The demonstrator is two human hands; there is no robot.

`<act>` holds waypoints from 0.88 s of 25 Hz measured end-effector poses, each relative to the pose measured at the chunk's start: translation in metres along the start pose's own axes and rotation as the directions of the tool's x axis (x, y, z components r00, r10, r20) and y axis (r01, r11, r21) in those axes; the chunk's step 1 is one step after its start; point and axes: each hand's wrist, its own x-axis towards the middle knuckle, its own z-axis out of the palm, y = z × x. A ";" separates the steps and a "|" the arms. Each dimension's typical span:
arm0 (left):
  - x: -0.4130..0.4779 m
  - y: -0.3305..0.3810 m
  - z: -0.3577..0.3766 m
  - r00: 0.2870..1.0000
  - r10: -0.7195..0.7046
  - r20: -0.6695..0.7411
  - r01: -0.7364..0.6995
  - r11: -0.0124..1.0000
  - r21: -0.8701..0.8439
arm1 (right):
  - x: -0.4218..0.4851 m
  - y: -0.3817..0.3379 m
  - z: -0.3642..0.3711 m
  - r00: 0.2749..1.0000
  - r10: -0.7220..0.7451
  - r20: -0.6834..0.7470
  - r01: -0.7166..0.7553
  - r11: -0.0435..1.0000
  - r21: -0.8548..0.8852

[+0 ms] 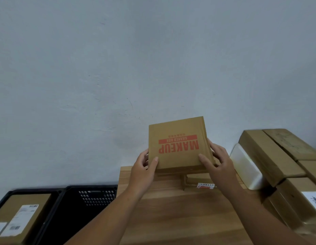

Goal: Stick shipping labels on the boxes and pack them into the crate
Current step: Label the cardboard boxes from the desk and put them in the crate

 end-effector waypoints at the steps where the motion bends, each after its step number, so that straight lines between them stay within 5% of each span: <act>1: 0.000 -0.001 0.000 1.000 -0.030 -0.002 0.030 0.998 -0.052 | 0.001 -0.006 0.001 0.999 -0.053 0.000 0.053 0.998 -0.029; 7: -0.001 0.002 0.011 0.951 -0.306 -0.036 0.272 0.887 -0.373 | -0.002 -0.043 0.014 0.931 -0.328 0.158 0.349 0.929 -0.127; 9: 0.000 0.005 0.010 0.933 -0.354 -0.060 0.294 0.848 -0.440 | -0.004 -0.045 0.015 0.914 -0.398 0.076 0.405 0.899 -0.168; 11: -0.001 0.002 0.008 0.931 -0.362 -0.037 0.308 0.838 -0.451 | -0.005 -0.047 0.016 0.961 -0.257 -0.099 0.250 0.965 -0.076; 15: -0.007 0.006 0.018 0.952 -0.295 0.078 0.302 0.872 -0.385 | -0.005 -0.046 0.019 0.991 0.126 0.035 -0.130 0.968 0.215; 18: -0.008 0.019 0.026 0.982 -0.189 0.023 0.190 0.972 -0.136 | -0.007 -0.041 0.020 0.992 0.119 -0.046 -0.108 0.972 0.208; 22: -0.012 0.041 0.024 0.916 -0.185 0.357 0.294 0.913 -0.282 | -0.020 -0.027 0.025 0.995 0.101 0.007 -0.101 0.989 0.104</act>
